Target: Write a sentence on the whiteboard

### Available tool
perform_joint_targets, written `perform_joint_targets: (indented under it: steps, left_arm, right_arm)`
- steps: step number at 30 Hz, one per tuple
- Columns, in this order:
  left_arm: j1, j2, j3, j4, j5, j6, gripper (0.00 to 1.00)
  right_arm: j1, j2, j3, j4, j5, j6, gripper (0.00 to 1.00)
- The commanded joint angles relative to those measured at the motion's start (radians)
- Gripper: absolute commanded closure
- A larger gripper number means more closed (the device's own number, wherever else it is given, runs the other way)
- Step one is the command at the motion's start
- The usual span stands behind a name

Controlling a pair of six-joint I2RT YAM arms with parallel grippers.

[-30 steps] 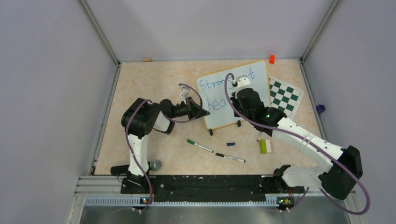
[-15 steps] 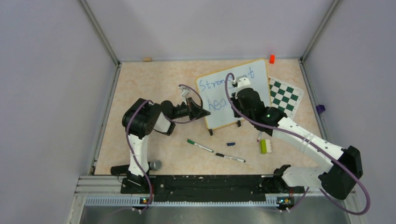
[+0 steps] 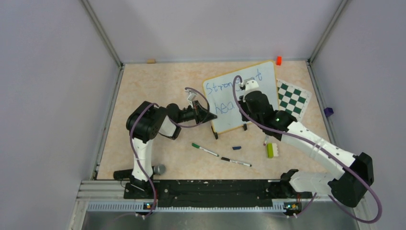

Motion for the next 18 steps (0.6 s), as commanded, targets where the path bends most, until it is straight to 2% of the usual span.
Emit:
perform_joint_targets:
  steps: [1, 10, 18]
  left_arm:
    - [-0.007, 0.031, -0.007, 0.072, 0.117, 0.020, 1.00]
    - [-0.007, 0.017, -0.018, 0.072, 0.120, 0.018, 1.00]
    - [-0.016, 0.002, -0.027, 0.072, 0.112, 0.030, 1.00]
  right_arm:
    - [-0.022, -0.047, 0.042, -0.019, 0.029, 0.002, 1.00]
    - [-0.113, -0.084, 0.038, -0.045, -0.079, 0.040, 1.00]
    - [-0.123, -0.138, -0.016, -0.008, -0.122, 0.061, 1.00]
